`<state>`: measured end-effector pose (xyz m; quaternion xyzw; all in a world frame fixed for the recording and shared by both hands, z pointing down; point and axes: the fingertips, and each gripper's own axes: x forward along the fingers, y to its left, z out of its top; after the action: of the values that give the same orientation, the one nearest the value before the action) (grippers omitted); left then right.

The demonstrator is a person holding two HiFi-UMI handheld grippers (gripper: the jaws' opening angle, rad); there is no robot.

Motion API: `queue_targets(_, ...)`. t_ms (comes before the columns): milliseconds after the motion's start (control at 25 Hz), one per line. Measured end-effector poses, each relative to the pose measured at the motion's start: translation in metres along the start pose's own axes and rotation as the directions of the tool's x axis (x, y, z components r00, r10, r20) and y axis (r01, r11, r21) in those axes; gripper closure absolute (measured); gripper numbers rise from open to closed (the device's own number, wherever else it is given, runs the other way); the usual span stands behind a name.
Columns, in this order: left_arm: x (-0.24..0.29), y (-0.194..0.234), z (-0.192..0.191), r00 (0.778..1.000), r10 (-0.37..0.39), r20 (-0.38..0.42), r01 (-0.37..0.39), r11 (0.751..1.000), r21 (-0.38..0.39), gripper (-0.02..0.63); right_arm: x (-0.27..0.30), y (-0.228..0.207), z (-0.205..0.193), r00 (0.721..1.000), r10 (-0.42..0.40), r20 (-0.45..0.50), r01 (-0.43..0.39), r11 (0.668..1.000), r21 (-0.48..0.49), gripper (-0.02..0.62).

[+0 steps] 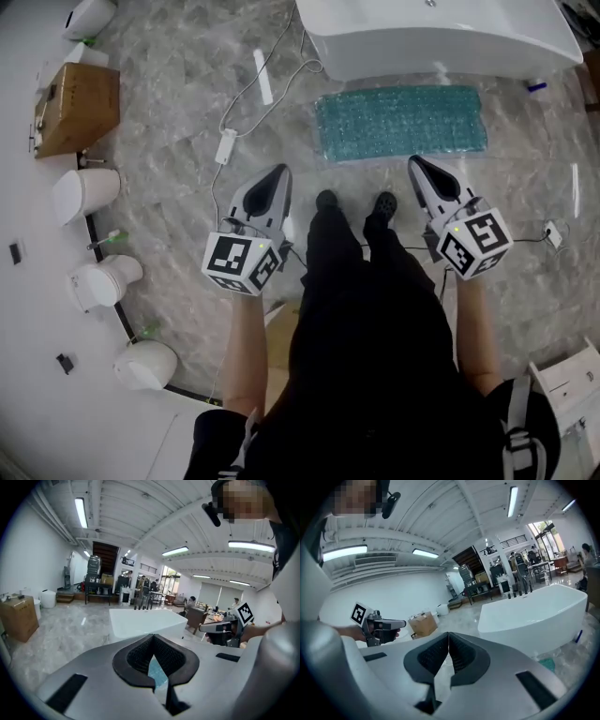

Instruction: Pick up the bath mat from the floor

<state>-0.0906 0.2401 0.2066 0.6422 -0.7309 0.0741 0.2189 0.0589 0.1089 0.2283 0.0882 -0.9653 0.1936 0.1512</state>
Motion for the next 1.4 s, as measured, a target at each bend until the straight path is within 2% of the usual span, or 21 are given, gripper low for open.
queue_targets(160,0.017,0.011,-0.032,0.997,0.018,-0.070,-0.022,0.998,-0.055,0.595,0.029,-0.008,-0.018,0.997,0.051,-0.063,-0.051,0.999,0.001,0.581)
queue_targets(280,0.034,0.025,-0.054,0.995,0.015,-0.097,-0.026,0.994,-0.110,0.595,0.050,-0.011,-0.023,0.996,0.070,-0.064,-0.070,0.998,0.001,0.581)
queue_targets(440,0.059,0.044,-0.084,0.992,0.011,-0.128,-0.027,0.991,-0.128,0.595,0.075,-0.022,-0.035,0.993,0.066,-0.095,-0.069,0.997,-0.022,0.581)
queue_targets(640,0.108,0.079,-0.123,0.993,-0.009,-0.118,-0.012,0.985,-0.173,0.595,0.121,-0.045,-0.061,0.984,0.055,-0.168,-0.059,0.998,-0.021,0.581)
queue_targets(760,0.155,0.104,-0.139,0.996,-0.004,-0.085,-0.006,0.993,-0.120,0.595,0.161,-0.065,-0.073,0.989,0.048,-0.140,-0.054,0.998,-0.034,0.581)
queue_targets(840,0.186,0.117,-0.156,0.998,-0.008,-0.066,0.000,0.993,-0.117,0.595,0.192,-0.080,-0.092,0.990,0.049,-0.132,-0.057,0.997,-0.051,0.581)
queue_targets(1000,0.241,0.144,-0.222,0.991,0.023,-0.134,-0.045,0.985,-0.167,0.595,0.246,-0.113,-0.145,0.987,0.030,-0.155,-0.044,0.995,-0.087,0.581)
queue_targets(1240,0.329,0.187,-0.339,0.983,0.041,-0.176,-0.077,0.977,-0.200,0.595,0.311,-0.174,-0.253,0.987,0.027,-0.159,-0.024,0.999,0.022,0.581)
queue_targets(1400,0.385,0.211,-0.423,0.965,0.048,-0.258,-0.100,0.976,-0.192,0.595,0.338,-0.212,-0.317,0.984,0.019,-0.179,-0.009,0.998,0.056,0.581)
